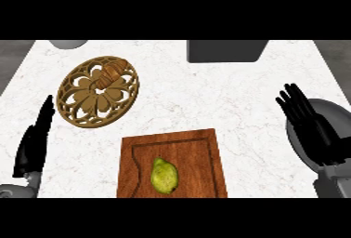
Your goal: Pick the pear from the cutting board and place it in the pan
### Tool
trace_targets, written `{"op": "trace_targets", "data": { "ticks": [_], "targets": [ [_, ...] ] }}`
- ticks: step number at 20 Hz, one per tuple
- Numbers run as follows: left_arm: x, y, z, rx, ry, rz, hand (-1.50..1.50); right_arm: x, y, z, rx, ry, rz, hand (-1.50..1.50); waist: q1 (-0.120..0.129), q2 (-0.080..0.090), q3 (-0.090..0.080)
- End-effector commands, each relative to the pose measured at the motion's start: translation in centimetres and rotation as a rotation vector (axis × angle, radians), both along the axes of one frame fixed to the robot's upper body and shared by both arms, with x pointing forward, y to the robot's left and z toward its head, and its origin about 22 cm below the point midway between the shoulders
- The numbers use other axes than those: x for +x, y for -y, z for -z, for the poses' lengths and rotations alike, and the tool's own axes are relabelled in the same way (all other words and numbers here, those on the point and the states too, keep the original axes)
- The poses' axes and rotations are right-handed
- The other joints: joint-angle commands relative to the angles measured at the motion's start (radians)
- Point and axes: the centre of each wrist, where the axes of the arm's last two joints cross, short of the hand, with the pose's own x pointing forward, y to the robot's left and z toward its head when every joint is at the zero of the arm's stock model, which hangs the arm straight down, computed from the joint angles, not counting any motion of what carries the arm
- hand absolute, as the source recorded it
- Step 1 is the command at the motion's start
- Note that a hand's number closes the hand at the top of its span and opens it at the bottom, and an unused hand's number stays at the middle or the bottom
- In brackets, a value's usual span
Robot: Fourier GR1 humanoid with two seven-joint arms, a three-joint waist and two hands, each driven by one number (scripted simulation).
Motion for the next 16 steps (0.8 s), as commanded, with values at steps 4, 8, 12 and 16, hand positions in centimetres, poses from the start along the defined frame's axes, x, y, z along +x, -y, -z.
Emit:
{"op": "trace_targets", "data": {
  "ticks": [4,8,12,16],
  "targets": [
    [2.3,4.0,-3.0,-0.211,0.081,0.144,0.0,2.5,-10.9,1.7,0.545,0.031,-0.319,1.5,0.073,0.02,-0.008],
    [2.8,6.7,-4.3,-0.406,0.058,0.233,0.0,4.3,-9.7,4.7,0.414,-0.073,-0.451,1.5,0.073,0.02,-0.013],
    [3.6,5.5,-5.1,-0.423,0.043,0.187,0.0,0.9,-7.7,10.8,0.401,0.041,-0.496,-1.5,0.033,0.012,-0.013],
    [3.5,6.9,-4.9,-0.442,0.043,0.192,0.0,2.9,-5.4,11.8,0.24,0.059,-0.509,-1.5,0.036,0.011,-0.013]
  ]
}}
